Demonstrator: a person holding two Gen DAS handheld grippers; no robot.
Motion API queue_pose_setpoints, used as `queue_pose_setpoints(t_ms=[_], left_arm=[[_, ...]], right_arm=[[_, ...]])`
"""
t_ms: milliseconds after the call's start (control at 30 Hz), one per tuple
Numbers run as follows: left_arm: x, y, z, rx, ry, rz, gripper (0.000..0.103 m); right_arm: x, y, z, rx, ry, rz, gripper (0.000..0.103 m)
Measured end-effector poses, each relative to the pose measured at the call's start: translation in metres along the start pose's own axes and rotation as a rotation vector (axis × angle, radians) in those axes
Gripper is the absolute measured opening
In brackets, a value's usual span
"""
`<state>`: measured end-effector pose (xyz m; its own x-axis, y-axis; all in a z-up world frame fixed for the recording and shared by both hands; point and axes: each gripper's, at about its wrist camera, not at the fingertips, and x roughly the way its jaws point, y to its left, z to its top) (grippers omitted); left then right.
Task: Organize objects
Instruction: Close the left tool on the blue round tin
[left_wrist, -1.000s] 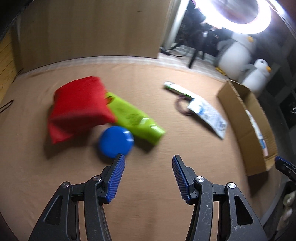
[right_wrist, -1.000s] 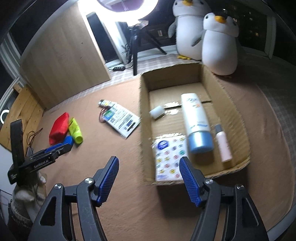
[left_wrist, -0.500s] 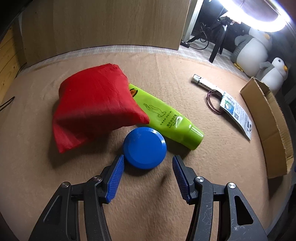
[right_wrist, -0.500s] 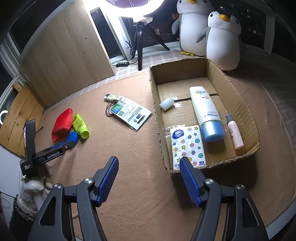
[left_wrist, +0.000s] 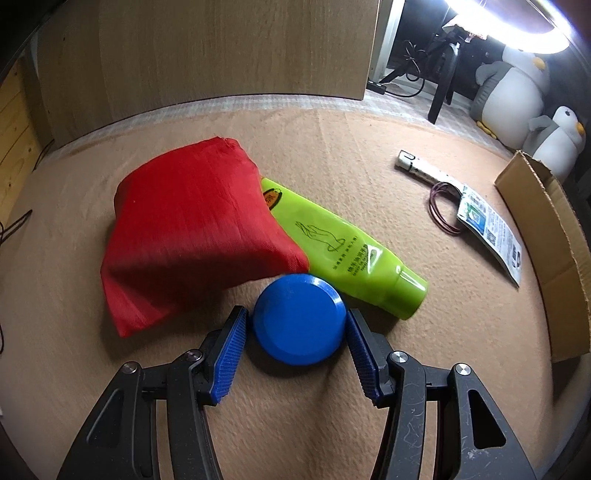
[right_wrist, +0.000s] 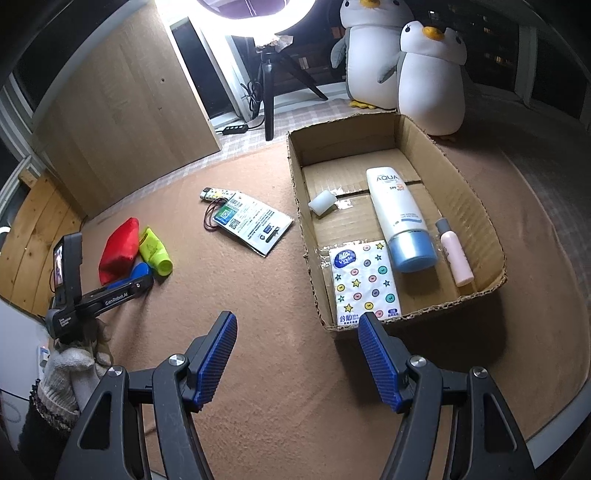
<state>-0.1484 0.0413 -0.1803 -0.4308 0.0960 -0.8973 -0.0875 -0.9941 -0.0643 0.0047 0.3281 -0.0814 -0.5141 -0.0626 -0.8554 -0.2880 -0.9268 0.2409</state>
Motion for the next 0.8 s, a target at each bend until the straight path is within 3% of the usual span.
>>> queue_pose_setpoints(t_ms=[233, 367, 800], left_arm=[[0.001, -0.003, -0.002, 0.028, -0.024, 0.033, 0.062], [0.0, -0.004, -0.004, 0.034, -0.032, 0.034, 0.054], [-0.018, -0.012, -0.023, 0.001, -0.019, -0.017, 0.054]], right_arm=[[-0.001, -0.002, -0.003, 0.009, 0.007, 0.008, 0.065], [-0.002, -0.005, -0.004, 0.017, 0.008, 0.008, 0.065], [-0.005, -0.006, -0.002, 0.013, -0.005, 0.015, 0.065]])
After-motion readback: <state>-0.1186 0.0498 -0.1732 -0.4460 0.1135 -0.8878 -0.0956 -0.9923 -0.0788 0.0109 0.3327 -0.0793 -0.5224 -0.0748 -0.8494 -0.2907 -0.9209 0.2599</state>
